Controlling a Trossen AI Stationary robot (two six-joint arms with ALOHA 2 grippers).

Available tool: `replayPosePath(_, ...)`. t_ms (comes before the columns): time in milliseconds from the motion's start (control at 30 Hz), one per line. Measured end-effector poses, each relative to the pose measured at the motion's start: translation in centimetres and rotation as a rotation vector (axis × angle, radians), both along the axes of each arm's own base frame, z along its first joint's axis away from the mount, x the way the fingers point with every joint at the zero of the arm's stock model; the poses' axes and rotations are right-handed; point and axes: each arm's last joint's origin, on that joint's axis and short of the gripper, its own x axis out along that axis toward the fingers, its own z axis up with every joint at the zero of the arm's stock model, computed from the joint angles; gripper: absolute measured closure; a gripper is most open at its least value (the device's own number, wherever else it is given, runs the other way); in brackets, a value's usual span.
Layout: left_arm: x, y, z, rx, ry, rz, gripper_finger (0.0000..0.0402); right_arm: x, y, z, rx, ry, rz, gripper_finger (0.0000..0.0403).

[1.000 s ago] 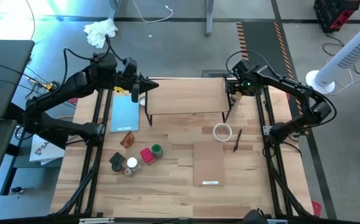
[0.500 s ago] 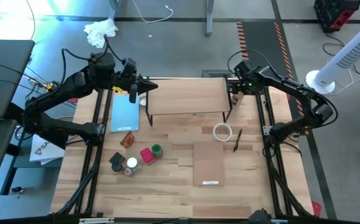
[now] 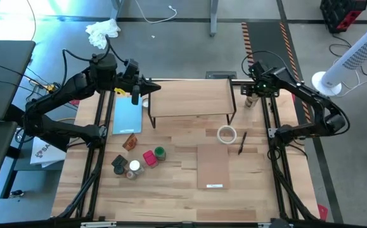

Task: Shelf spices
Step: Move the brown seasoning bottle to the middle left of the table

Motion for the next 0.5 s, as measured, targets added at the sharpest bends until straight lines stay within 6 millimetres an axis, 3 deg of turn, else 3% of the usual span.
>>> replayPosePath(233,-0.2,-0.1,0.1,0.003,-0.007,0.0,0.0401,-1.5,2.4,3.2,-0.128,-0.129,-0.012,0.0154)
replayPosePath(367,-0.5,-0.2,0.3,0.031,-0.014,-0.005,0.0401,-2.3,4.5,6.7,-0.303,-0.403,-0.007,0.0155)
replayPosePath(500,-0.9,-0.4,0.6,0.06,-0.025,0.003,0.0401,-2.6,7.3,10.3,-0.486,-0.716,0.116,0.0155)
